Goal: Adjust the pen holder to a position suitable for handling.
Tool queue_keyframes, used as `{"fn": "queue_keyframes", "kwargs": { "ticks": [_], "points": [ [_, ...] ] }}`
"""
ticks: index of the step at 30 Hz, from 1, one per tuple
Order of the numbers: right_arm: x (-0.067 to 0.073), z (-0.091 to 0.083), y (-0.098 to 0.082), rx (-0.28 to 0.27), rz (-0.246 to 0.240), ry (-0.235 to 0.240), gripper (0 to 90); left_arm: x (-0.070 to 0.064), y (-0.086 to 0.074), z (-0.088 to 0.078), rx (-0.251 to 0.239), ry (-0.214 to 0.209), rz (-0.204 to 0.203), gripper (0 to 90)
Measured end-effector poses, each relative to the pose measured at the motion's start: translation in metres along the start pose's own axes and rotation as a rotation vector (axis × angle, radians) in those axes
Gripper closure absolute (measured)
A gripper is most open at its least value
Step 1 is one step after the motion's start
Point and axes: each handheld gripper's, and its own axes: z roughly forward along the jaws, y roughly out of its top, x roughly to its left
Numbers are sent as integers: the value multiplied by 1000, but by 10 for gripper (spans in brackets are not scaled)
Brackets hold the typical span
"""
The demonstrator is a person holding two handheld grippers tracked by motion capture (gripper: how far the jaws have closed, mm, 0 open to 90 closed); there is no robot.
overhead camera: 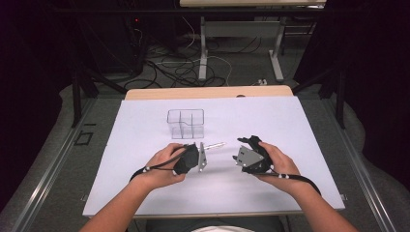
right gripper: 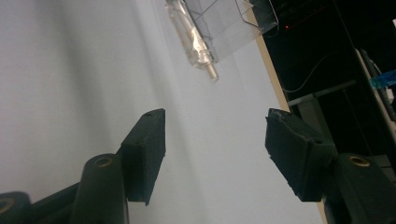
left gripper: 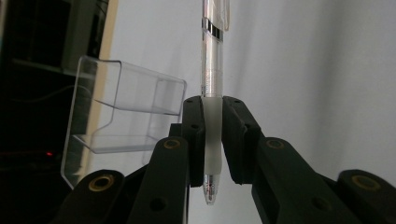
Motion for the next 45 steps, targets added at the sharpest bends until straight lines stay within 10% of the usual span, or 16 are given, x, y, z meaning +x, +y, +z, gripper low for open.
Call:
{"fn": "queue_keyframes", "kwargs": {
  "ticks": [9, 26, 34, 45],
  "points": [
    [-28, -3, 13, 28, 40, 141, 382, -24, 8, -9, 38, 144, 253, 799],
    [-56, 14, 55, 163, 10, 490, 543, -28, 20, -16, 70, 129, 353, 799],
    [-49, 28, 62, 255, 96, 600, 587, -38, 25, -9, 12, 99, 298, 799],
    [-42, 41, 66, 296, 96, 661, 617, -42, 41, -10, 49, 92, 401, 799]
  ]
}}
